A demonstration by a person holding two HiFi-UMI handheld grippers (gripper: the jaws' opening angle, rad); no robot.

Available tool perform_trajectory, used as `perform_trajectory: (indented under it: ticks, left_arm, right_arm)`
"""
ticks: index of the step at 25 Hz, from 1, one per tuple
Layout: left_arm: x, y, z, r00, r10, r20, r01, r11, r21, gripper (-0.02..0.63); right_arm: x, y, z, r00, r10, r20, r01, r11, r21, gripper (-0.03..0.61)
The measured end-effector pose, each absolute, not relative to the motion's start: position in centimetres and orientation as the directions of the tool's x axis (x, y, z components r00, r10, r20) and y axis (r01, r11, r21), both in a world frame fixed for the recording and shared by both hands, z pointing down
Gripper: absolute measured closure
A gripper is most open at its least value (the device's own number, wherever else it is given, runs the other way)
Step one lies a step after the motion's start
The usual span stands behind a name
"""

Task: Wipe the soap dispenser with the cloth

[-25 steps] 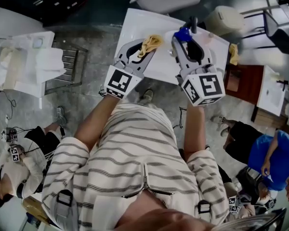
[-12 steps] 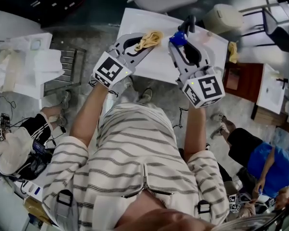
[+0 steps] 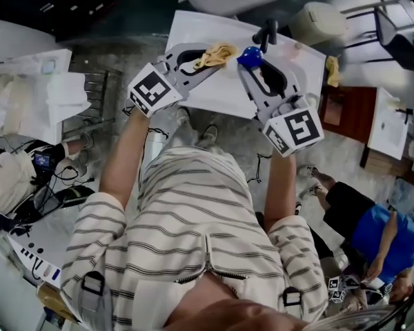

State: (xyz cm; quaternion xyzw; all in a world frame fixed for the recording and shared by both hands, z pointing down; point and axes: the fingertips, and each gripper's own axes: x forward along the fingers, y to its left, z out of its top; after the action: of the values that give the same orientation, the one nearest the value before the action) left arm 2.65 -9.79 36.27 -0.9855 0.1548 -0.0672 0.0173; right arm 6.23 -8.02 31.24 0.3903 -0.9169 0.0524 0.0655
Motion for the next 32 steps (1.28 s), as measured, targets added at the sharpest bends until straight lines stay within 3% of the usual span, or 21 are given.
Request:
perform_trajectory:
  ticks: [23,32]
  left_arm:
    - [3.4,-8.7,37.2,0.985,-0.085,0.153,-0.083,-0.996,-0.020,0.522]
    - [3.0,-8.7,39.3,0.982,-0.076,0.176,-0.082,-0.996,0.027,0.522]
  right_arm:
    - [5.1,-5.9,30.2,-0.780,-0.612,0.132,-0.624,0.778,-0.075,0.454]
    - [4.6,-5.6,29.6,-0.796,-0.594,0.115,-0.603,0.794,-0.076,0.454]
